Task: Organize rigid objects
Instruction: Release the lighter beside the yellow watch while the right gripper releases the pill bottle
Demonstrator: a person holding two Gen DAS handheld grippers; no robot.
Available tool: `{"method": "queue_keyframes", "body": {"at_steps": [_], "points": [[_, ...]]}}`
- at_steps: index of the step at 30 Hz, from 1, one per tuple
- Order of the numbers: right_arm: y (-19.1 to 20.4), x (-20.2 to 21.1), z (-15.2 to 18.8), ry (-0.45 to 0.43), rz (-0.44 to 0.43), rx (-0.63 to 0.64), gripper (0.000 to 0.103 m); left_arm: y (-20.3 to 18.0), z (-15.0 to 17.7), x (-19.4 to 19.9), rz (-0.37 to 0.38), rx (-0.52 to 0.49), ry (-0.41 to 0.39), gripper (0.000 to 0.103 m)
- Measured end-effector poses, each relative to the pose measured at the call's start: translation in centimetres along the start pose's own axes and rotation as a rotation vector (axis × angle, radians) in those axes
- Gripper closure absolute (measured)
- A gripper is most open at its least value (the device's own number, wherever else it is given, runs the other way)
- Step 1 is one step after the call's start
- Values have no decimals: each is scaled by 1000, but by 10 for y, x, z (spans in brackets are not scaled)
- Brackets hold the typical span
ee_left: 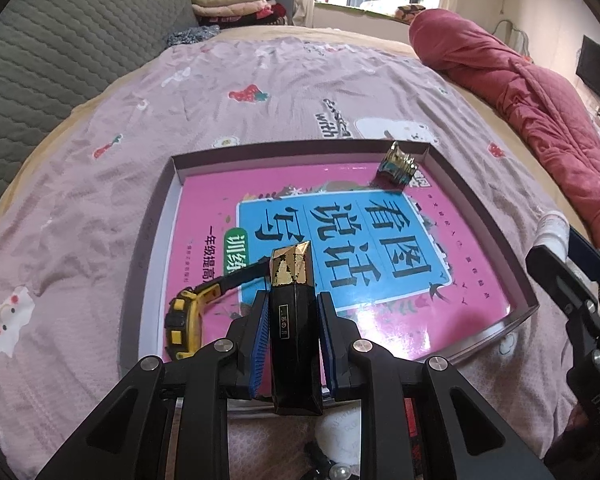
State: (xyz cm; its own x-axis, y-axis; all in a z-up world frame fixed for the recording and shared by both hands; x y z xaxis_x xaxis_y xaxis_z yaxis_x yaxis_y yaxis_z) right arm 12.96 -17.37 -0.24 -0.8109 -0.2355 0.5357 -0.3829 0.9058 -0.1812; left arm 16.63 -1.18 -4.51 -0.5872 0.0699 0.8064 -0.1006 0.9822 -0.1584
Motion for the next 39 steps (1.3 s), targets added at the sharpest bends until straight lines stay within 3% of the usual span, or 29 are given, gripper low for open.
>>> {"method": "queue_keyframes", "body": {"at_steps": [15, 27, 39], "points": [[-1, -20, 13, 108, 11, -1, 53, 11, 8, -22, 27, 39, 63, 80], [9, -35, 22, 168, -37, 16, 53, 21, 7, -22, 25, 56, 63, 81], [7, -40, 29, 209, -20, 8, 53, 25, 6, -23, 19, 65, 63, 81]]}}
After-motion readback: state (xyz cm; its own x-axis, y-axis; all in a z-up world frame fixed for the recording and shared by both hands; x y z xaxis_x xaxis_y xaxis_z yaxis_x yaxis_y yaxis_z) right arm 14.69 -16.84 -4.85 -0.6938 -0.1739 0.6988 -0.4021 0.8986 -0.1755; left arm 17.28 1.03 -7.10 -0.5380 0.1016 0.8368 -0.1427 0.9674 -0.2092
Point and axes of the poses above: each gripper's, at about its wrist camera, not at the fingertips, and x roughly against the way its jaws point, y to its left, z to its underside, the point moved 3 cm from there along -x, roughly the way its jaws point, and after that the axes turned 10 degrees about x, right-handed, at the moved point
